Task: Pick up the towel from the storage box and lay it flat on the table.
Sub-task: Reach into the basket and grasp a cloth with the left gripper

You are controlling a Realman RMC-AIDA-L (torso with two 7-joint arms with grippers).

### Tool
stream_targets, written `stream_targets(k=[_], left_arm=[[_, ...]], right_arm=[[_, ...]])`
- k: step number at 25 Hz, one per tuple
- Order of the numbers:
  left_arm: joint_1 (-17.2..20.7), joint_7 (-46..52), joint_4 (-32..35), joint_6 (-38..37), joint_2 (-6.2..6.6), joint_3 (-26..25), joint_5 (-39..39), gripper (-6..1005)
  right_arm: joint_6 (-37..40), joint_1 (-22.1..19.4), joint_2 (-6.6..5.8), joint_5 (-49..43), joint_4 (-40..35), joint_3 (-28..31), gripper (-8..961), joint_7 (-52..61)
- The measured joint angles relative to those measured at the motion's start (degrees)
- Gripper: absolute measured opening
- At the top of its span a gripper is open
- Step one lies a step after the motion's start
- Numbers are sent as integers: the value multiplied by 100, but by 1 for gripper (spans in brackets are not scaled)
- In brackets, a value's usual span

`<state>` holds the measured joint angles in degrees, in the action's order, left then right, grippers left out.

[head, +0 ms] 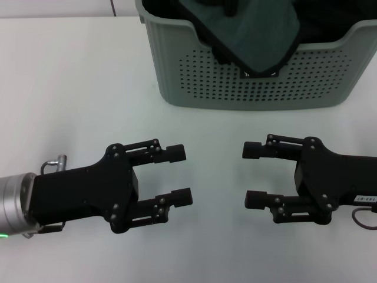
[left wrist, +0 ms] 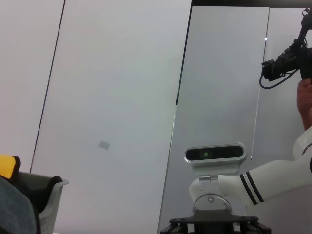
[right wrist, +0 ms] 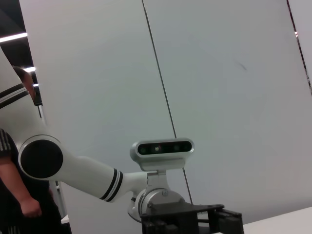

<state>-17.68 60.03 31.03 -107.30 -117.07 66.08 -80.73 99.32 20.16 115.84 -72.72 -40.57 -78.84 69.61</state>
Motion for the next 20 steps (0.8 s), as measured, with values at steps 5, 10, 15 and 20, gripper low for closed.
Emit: stream_targets(k=[5,10,15,20], left_arm=[[-7,0,0,-1,0,0,-3,638],[-13,0,0,0,6,2,5,638],[-84,44,36,-5,-59,-269,134,639],[-606,628,163,118,-202,-916,986,639]], right_arm=[[-1,55,0,-13,43,1,757,0],[-14,58,0,-22,48,1,756,-2],[-58,27,0,-38,78,-2,757,-9],[-66,56,10,-47,319,-74,757,-41]])
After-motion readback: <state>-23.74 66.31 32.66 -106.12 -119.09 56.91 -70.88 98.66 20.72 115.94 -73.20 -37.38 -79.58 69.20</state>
